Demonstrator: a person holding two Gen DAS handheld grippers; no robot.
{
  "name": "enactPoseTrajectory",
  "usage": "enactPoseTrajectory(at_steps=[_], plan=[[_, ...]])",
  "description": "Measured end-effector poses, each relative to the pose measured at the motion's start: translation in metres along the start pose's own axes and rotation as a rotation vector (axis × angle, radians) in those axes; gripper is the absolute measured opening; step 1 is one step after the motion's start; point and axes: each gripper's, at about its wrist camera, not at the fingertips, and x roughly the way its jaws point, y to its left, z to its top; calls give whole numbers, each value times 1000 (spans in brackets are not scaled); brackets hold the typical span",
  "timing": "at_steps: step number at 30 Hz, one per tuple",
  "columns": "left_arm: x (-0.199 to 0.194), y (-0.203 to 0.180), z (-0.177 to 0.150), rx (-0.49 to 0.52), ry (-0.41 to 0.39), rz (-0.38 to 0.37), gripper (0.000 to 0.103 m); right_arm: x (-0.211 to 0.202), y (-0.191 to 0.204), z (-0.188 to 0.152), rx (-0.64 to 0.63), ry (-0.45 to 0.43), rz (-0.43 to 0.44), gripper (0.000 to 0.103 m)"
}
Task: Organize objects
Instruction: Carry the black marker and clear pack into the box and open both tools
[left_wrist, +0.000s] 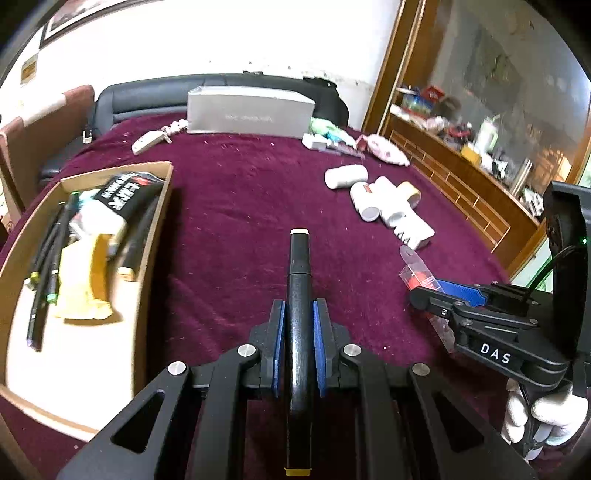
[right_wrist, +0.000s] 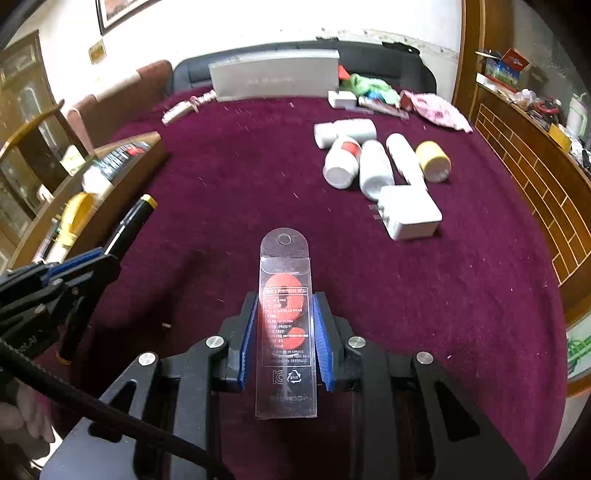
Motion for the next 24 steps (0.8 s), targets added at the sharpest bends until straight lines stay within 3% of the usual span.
enactPoseTrajectory(at_steps=[10, 19, 24], plan=[[-49, 50, -1, -104, -101, 44, 11, -25, 59, 16, -61, -27, 144, 26], [-76, 123, -8, -202, -161, 170, 12, -19, 128, 35, -132, -12, 271, 26], [-85, 164, -9, -223, -167, 255, 12, 3, 169, 48, -128, 51, 395, 26]])
